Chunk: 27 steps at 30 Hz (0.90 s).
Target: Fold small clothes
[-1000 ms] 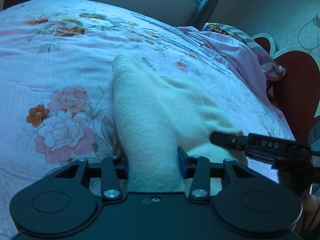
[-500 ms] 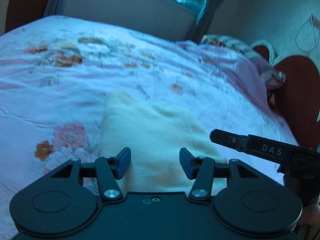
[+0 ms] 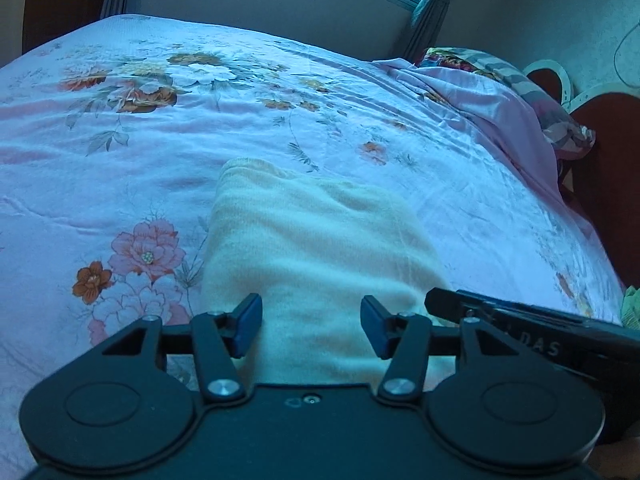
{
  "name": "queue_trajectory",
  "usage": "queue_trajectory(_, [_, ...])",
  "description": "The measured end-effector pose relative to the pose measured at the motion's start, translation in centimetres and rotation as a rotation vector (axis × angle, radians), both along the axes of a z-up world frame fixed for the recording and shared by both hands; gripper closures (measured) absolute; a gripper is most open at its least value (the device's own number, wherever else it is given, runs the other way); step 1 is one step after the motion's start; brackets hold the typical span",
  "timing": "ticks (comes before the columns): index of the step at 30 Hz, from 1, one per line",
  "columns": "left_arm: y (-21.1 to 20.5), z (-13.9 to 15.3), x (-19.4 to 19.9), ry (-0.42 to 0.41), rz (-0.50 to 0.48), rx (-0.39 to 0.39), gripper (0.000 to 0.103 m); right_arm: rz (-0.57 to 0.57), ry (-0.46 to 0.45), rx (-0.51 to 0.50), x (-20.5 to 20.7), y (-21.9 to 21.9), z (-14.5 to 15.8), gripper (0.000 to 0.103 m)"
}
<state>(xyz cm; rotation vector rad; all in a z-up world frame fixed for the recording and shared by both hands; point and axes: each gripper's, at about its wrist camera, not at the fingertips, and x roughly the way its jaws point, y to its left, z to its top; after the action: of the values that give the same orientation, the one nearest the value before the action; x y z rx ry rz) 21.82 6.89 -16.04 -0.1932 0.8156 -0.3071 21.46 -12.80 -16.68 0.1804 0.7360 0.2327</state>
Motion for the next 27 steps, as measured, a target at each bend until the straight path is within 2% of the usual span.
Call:
queue_trajectory(3, [-0.5, -0.3, -0.8, -0.001, -0.006, 0.027, 0.050, 0.032, 0.004, -0.022, -1.2, 0.8, -0.2, 0.075])
queue_trajectory(7, [-1.2, -0.3, -1.5, -0.008, -0.011, 0.077, 0.049, 0.018, 0.072, -0.024, -2.0, 0.6, -2.4, 0.075])
queue_trajectory(14, [-1.8, 0.2, -2.8, 0.002, -0.006, 0.111, 0.043, 0.004, 0.060, 0.004, -4.0, -0.1, -1.4, 0.074])
queue_trajectory(18, [-2.2, 0.4, -4.1, 0.001, -0.001, 0.130, 0.041, 0.009, 0.102, -0.028, -4.9, 0.0, -2.0, 0.074])
queue_trajectory(21, [-2.1, 1.2, -5.5, -0.008, -0.001, 0.117, 0.029, 0.002, 0.115, -0.001, -6.1, -0.6, -1.6, 0.074])
queue_trajectory(23, [-2.0, 1.9, -6.6, -0.029, 0.015, 0.107, 0.013, -0.003, 0.109, 0.022, -7.1, -1.2, -1.1, 0.074])
queue_trajectory(26, [-2.2, 2.9, -8.0, -0.056, 0.043, 0.116, 0.002, -0.017, 0.100, 0.033, -8.7, -1.7, -0.6, 0.074])
queue_trajectory(27, [-2.3, 3.1, -8.3, -0.054, 0.043, 0.118, 0.002, -0.022, 0.102, 0.036, -9.2, -1.9, -0.4, 0.074])
